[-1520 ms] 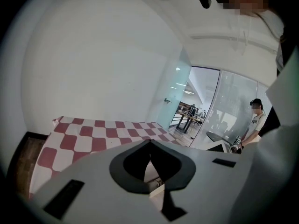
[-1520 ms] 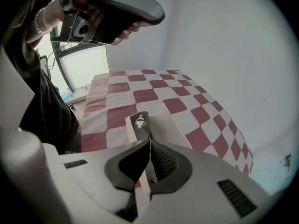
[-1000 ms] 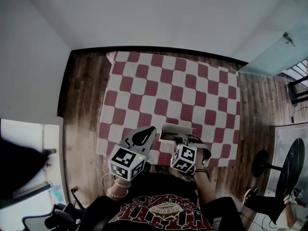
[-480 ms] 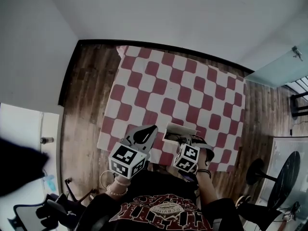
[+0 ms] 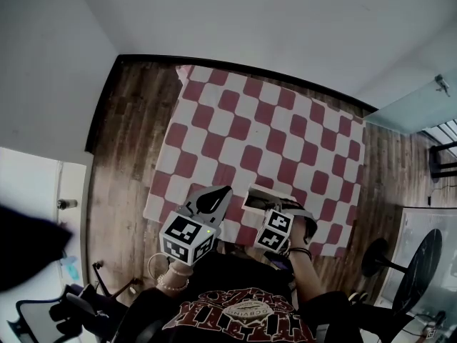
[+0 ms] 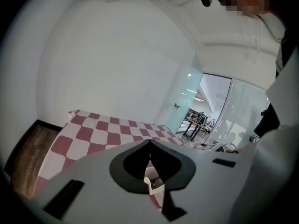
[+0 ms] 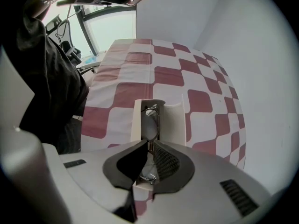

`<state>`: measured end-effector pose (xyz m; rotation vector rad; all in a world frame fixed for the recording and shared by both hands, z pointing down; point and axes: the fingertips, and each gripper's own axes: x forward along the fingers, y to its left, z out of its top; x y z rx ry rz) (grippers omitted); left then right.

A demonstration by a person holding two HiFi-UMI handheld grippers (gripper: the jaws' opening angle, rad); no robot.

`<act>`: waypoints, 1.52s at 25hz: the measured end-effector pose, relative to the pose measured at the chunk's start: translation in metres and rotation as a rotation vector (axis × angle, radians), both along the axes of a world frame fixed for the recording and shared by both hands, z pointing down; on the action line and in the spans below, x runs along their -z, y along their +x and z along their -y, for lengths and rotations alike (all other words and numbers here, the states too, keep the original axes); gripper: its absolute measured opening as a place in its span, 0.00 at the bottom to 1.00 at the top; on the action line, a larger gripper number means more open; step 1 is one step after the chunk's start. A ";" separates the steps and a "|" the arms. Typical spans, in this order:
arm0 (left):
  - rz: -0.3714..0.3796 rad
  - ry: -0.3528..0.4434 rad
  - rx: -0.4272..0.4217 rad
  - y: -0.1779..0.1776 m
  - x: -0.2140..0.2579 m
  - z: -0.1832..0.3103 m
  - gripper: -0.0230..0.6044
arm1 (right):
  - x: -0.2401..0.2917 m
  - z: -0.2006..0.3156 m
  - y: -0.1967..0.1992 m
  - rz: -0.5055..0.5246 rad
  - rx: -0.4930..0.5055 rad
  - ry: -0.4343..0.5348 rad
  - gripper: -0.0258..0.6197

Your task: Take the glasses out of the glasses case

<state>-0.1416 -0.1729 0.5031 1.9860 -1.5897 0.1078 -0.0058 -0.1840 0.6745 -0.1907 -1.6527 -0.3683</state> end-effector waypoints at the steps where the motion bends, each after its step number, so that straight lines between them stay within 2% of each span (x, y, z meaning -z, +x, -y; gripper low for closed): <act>1: -0.001 0.001 0.003 -0.001 0.000 0.000 0.05 | 0.000 0.000 0.000 -0.007 0.006 0.001 0.12; 38: -0.049 -0.007 -0.038 0.014 -0.006 -0.002 0.05 | 0.018 0.007 0.007 0.075 -0.055 0.020 0.09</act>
